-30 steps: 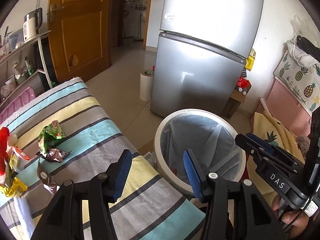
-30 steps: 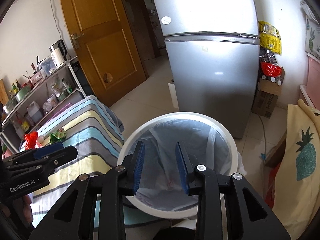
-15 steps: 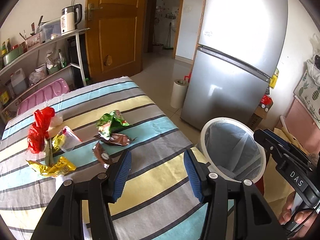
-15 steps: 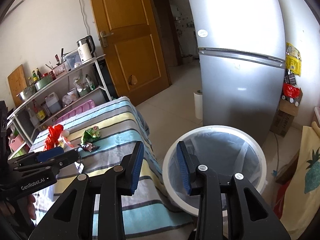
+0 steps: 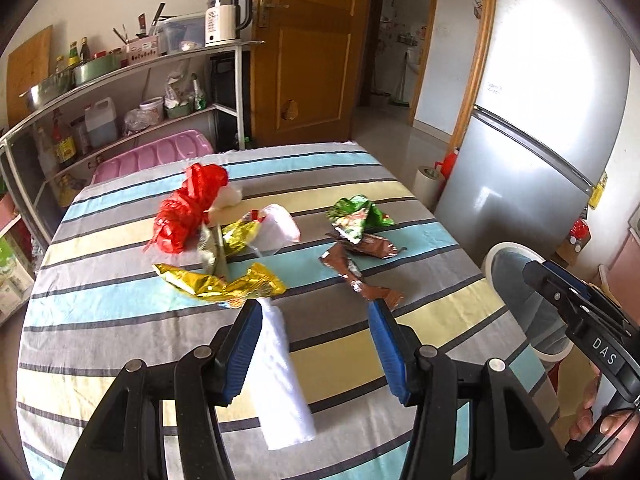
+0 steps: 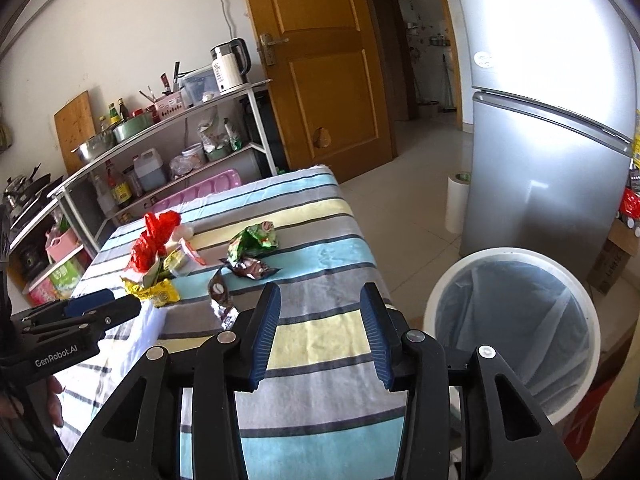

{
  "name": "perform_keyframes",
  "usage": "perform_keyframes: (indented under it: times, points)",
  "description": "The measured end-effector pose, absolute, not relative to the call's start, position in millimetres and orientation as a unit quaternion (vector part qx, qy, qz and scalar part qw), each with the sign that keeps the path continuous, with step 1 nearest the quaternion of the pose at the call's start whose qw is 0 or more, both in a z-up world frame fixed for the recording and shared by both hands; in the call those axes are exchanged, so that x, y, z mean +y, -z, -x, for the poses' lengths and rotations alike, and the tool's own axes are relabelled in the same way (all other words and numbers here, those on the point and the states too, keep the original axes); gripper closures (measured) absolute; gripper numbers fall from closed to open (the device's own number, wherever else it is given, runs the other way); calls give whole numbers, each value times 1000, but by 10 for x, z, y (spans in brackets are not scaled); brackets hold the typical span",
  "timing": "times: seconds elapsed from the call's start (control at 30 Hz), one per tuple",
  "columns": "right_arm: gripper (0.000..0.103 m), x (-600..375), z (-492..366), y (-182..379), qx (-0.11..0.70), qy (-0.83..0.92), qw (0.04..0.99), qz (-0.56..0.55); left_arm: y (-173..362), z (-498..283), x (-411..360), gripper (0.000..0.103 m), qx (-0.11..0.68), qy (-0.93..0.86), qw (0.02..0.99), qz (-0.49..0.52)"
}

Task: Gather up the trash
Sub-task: 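Move both open tools back over the table, then grasp the second white foam sleeve with the left tool while the right tool grasps a brown coffee wrapper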

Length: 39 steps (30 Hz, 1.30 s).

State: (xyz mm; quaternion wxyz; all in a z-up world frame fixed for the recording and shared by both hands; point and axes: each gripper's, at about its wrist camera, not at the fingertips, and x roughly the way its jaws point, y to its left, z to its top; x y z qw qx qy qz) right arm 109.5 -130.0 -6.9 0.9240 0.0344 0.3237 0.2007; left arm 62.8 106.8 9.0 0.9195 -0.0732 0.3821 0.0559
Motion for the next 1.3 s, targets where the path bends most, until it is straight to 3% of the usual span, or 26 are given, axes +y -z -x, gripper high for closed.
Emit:
perform_keyframes:
  times: [0.13, 0.73, 1.3]
  points:
    - [54, -1026, -1126, 153, 334, -225, 915, -15, -13, -503, 1289, 45, 387, -71, 915, 88]
    - [54, -123, -1413, 544, 401, -308, 859, 79, 407, -485, 1394, 45, 435, -52, 892, 112]
    - [54, 0, -1598, 691, 426, -298, 848, 104, 517, -614, 1443, 47, 442, -46, 886, 132]
